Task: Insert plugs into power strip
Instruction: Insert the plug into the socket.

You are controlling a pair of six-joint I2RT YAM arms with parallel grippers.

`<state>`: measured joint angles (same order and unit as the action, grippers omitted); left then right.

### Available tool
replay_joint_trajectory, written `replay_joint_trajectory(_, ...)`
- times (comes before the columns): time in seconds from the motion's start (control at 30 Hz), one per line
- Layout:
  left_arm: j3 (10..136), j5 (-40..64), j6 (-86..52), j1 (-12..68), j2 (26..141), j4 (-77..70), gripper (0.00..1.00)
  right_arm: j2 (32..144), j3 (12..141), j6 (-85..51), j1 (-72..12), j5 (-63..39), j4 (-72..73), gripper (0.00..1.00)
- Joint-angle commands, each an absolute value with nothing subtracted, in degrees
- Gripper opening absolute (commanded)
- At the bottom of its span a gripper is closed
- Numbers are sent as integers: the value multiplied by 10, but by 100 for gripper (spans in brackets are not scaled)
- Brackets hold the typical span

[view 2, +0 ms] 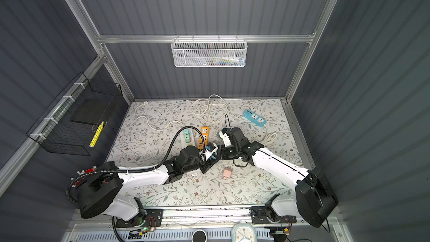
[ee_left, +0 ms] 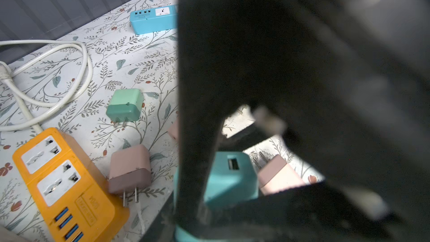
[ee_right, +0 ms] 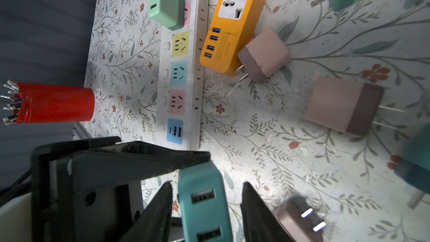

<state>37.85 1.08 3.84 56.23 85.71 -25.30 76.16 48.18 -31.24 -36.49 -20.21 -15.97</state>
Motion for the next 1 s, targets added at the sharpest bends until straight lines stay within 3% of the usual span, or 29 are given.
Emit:
replay_joint_trajectory(0.0,384,7,53,566,846,-264,25,766,491,-316,-367,-221,-145,47)
replay_joint_trajectory(0.3,394,-5,50,565,848,-251,33,760,485,-320,-367,-221,-133,28)
replay_joint_trajectory(0.53,396,-33,28,566,837,-236,62,751,482,-326,-369,-206,-123,24)
replay_joint_trajectory(0.77,381,-65,-21,565,761,-187,74,763,514,-320,-383,-131,-141,23)
replay_joint_trajectory(0.97,386,-239,-148,564,661,-48,78,816,579,-310,-429,-28,-154,23)
